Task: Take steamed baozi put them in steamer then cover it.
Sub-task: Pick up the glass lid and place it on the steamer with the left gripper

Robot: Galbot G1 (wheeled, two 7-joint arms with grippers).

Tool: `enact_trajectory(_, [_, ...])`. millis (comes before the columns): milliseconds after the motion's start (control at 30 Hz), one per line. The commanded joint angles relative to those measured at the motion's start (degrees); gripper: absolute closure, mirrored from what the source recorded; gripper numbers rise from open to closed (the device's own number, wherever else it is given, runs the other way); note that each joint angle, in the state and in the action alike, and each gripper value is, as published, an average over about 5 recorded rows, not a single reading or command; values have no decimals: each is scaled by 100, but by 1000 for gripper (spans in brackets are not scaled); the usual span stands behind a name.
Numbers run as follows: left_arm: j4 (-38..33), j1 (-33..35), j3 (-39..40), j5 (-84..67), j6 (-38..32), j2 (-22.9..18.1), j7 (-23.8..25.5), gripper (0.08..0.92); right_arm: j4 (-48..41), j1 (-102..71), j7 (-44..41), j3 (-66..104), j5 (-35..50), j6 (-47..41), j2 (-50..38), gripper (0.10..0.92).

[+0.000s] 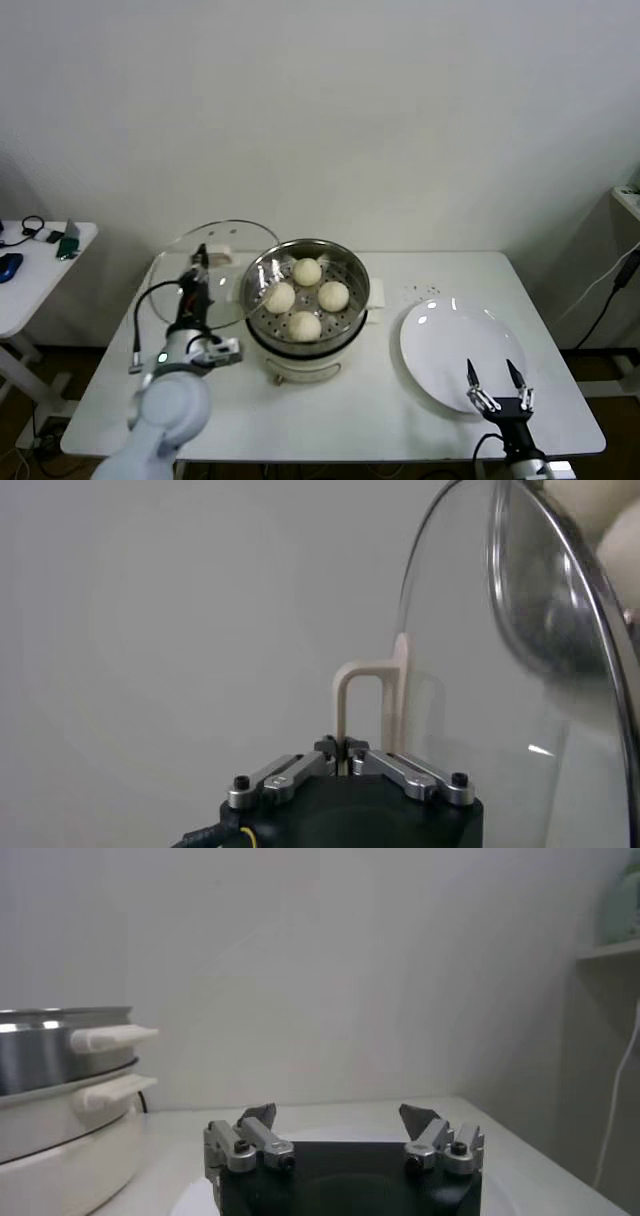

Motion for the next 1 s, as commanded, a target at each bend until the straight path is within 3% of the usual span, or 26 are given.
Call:
enact_trajectory(33, [222,-1124,1573,826,627,-810,689,856,-146,114,58,-2,-36,3,9,203])
enact_trajectory(533, [838,-946,1796,1992,503,-2253,731,856,-259,249,31,6,-4,84,25,203])
enact_trajectory(833, [1034,-401,1570,2516,230,-2670,489,856,-342,260,12,105,11,235,38,203])
enact_trajectory(1000, [1110,-237,1507,2616,156,-2607,417,856,-363,257,3,135,39,275,27,203])
